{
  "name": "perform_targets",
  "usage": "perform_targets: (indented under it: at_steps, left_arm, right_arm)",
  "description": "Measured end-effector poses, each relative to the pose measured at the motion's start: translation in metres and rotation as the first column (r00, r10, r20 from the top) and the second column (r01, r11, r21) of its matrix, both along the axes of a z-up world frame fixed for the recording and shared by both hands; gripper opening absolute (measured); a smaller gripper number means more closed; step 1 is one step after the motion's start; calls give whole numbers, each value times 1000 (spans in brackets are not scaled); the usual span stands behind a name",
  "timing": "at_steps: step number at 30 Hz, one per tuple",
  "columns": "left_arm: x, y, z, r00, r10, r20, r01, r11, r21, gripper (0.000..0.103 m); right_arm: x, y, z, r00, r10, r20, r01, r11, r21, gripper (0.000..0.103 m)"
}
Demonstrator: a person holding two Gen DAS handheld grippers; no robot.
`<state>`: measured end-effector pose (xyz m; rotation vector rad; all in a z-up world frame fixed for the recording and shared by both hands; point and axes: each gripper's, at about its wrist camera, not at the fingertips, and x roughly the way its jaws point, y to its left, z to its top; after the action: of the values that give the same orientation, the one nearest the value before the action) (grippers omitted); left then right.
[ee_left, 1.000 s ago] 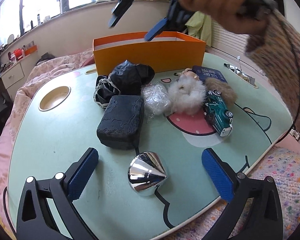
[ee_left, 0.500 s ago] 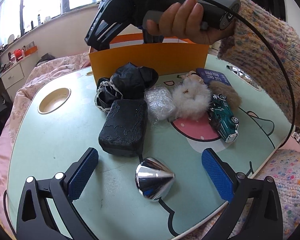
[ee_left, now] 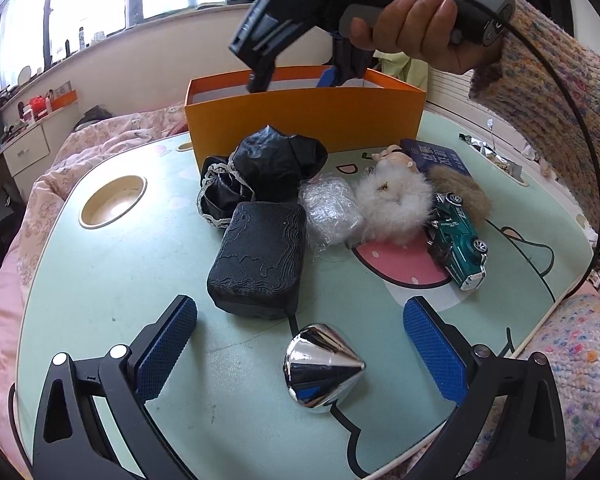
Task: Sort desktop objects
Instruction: 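Reach the right gripper into the orange box toward the brown packet, then close the right gripper on the brown packet and lift it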
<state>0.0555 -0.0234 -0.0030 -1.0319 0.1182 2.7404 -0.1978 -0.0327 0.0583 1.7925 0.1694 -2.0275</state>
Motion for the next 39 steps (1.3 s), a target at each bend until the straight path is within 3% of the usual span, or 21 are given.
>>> perform_targets:
  at_steps: [2, 5, 6, 10, 11, 14, 16, 20, 22, 24, 25, 28, 34, 39]
  left_arm:
    - [-1, -2, -1, 1000, 0, 0, 0, 1000, 4, 103]
    - [0, -4, -2, 1000, 0, 2, 0, 1000, 15, 103]
    - [0, -5, -3, 1000, 1, 0, -1, 1000, 16, 103]
    - [2, -5, -3, 1000, 1, -8, 0, 1000, 20, 103]
    - [2, -5, -3, 1000, 0, -9, 0, 1000, 20, 103]
    - [3, -5, -3, 1000, -1, -11, 1, 1000, 19, 103]
    - [3, -3, -3, 1000, 0, -11, 1, 1000, 18, 103]
    - [3, -2, -3, 1000, 0, -11, 0, 1000, 13, 103]
    - [3, -2, -2, 1000, 0, -10, 0, 1000, 13, 103]
    - [3, -2, -2, 1000, -1, -10, 1, 1000, 13, 103]
    - [3, -2, -2, 1000, -1, -10, 1, 1000, 13, 103]
    - [3, -2, -2, 1000, -1, -10, 1, 1000, 13, 103]
    - [3, -2, -2, 1000, -2, -10, 2, 1000, 13, 103]
    - [3, -3, -2, 1000, 1, -8, -1, 1000, 18, 103]
  right_arm:
    - [10, -14, -12, 999, 37, 14, -38, 999, 17, 73]
    - [11, -19, -22, 997, 32, 73, -28, 998, -53, 72]
    - [10, -19, -21, 997, 22, 69, -19, 999, -46, 55]
    - [4, -12, -24, 994, -7, 109, 18, 995, -95, 43]
    - [3, -10, -25, 992, -18, 125, 32, 993, -116, 38]
    - [-2, 4, -26, 981, -52, 185, 92, 971, -219, 11]
    - [-3, 10, -23, 980, -66, 190, 112, 963, -246, 7]
    - [-8, 15, -19, 979, -107, 174, 152, 951, -270, 8]
    - [-10, 15, -12, 982, -128, 142, 164, 945, -282, 20]
    - [-8, 4, -1, 990, -128, 51, 137, 960, -246, 69]
    - [-6, -2, 3, 992, -129, 4, 126, 967, -221, 75]
    - [1, -24, 7, 992, -97, -78, 85, 986, -145, 76]
    - [10, -41, -21, 995, -26, -96, 28, 999, 17, 69]
    - [12, -44, -23, 988, -16, -153, 25, 998, 56, 59]
